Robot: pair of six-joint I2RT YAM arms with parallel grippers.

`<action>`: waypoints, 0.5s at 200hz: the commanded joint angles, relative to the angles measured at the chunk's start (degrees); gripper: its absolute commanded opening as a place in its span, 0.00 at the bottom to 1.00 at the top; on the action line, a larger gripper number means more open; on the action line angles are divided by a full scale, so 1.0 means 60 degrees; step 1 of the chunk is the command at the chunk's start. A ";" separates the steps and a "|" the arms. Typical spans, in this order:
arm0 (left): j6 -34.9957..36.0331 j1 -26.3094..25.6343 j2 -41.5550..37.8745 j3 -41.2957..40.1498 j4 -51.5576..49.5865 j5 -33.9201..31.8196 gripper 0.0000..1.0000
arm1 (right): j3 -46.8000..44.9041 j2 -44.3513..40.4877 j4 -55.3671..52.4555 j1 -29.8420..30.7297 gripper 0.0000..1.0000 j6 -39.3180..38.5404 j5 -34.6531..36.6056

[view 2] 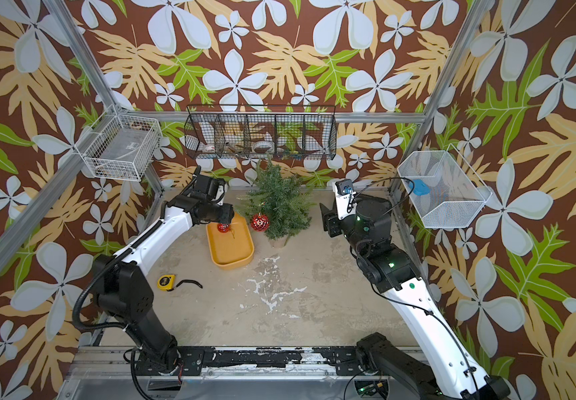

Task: Decorate the small christmas tree with ornaments
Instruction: Pick up an ornament from the container.

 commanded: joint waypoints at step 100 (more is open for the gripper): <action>-0.3208 0.0176 -0.5751 -0.1869 0.5204 0.5205 0.50 | -0.0521 -0.1223 0.2742 0.1505 0.65 -0.0335 -0.5777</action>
